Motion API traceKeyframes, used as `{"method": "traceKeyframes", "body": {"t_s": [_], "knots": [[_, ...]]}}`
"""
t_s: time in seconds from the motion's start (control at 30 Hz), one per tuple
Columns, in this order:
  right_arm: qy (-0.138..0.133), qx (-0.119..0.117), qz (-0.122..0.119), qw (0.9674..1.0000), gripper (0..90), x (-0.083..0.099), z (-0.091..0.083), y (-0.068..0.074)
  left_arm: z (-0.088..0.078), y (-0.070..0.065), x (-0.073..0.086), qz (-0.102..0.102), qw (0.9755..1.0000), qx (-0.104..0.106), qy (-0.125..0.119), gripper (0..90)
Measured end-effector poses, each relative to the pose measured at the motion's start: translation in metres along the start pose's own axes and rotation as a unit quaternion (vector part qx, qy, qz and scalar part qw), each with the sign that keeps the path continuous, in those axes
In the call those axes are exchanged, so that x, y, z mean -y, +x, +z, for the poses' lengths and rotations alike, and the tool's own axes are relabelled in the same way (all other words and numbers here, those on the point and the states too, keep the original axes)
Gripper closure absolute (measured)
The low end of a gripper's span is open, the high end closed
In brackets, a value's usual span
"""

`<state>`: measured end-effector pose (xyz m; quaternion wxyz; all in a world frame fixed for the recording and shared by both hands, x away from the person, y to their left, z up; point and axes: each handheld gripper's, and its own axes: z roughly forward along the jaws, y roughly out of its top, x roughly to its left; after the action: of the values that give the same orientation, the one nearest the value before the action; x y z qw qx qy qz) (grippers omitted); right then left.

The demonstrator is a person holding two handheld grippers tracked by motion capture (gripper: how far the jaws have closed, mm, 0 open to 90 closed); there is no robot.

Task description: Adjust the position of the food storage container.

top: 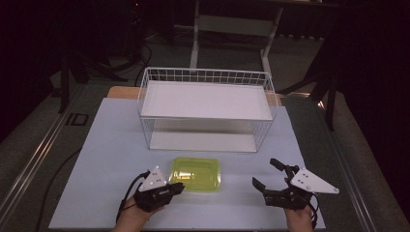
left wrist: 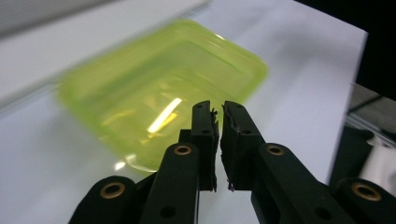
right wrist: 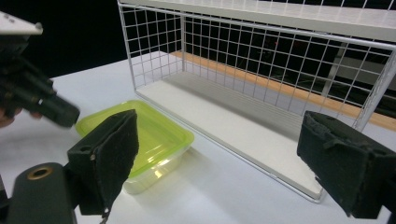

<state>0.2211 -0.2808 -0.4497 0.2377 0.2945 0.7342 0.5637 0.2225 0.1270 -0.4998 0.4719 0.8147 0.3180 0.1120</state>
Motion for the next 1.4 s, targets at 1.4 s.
{"method": "traceKeyframes", "body": {"t_s": [1.4], "knots": [[0.006,-0.008,0.009,0.9999,12.5,0.002,0.002,-0.002,0.063,0.035,0.004,-0.078,0.9945,0.008,0.068,90.0]]}}
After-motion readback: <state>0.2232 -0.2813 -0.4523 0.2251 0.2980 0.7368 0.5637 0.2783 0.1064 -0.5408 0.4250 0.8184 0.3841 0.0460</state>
